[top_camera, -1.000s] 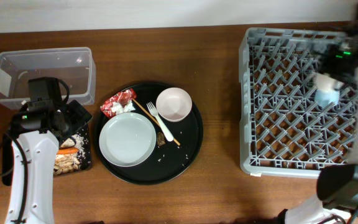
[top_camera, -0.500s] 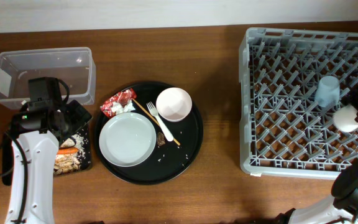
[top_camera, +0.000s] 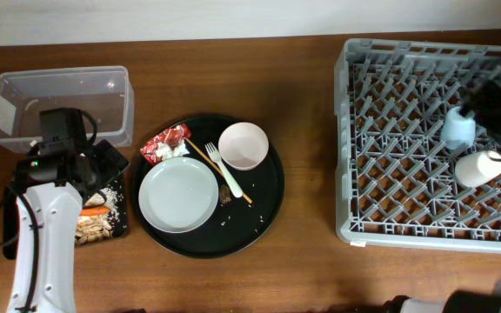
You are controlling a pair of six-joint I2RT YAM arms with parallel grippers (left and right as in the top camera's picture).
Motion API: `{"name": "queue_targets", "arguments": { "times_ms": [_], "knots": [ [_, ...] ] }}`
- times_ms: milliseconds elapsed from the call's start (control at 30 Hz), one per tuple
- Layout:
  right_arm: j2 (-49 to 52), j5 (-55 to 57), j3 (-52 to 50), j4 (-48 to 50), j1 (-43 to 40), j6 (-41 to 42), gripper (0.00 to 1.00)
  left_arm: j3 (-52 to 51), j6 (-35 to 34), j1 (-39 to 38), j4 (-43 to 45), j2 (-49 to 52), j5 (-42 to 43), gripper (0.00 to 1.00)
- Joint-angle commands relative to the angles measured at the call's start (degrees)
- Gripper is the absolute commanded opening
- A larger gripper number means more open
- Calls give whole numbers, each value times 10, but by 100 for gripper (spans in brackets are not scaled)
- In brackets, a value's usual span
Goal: Sort waste into correct bins and load items into the dishwasher rack
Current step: 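Return the right gripper to the round tray and grasp the pink bowl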
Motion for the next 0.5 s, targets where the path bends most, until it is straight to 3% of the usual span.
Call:
{"name": "queue_targets", "arguments": {
  "times_ms": [0, 133, 300, 467],
  "knots": [
    [-30, -94, 10, 13, 144, -24, 92, 11, 3, 2, -1, -10, 0, 99],
    [5, -81, 10, 26, 289, -25, 89, 11, 3, 2, -1, -10, 0, 99],
    [112, -13, 10, 85, 470, -27, 75, 11, 3, 2, -1, -10, 0, 99],
    [235, 73, 10, 147, 580, -26, 69, 11, 3, 2, -1, -10, 0, 99]
  ]
}}
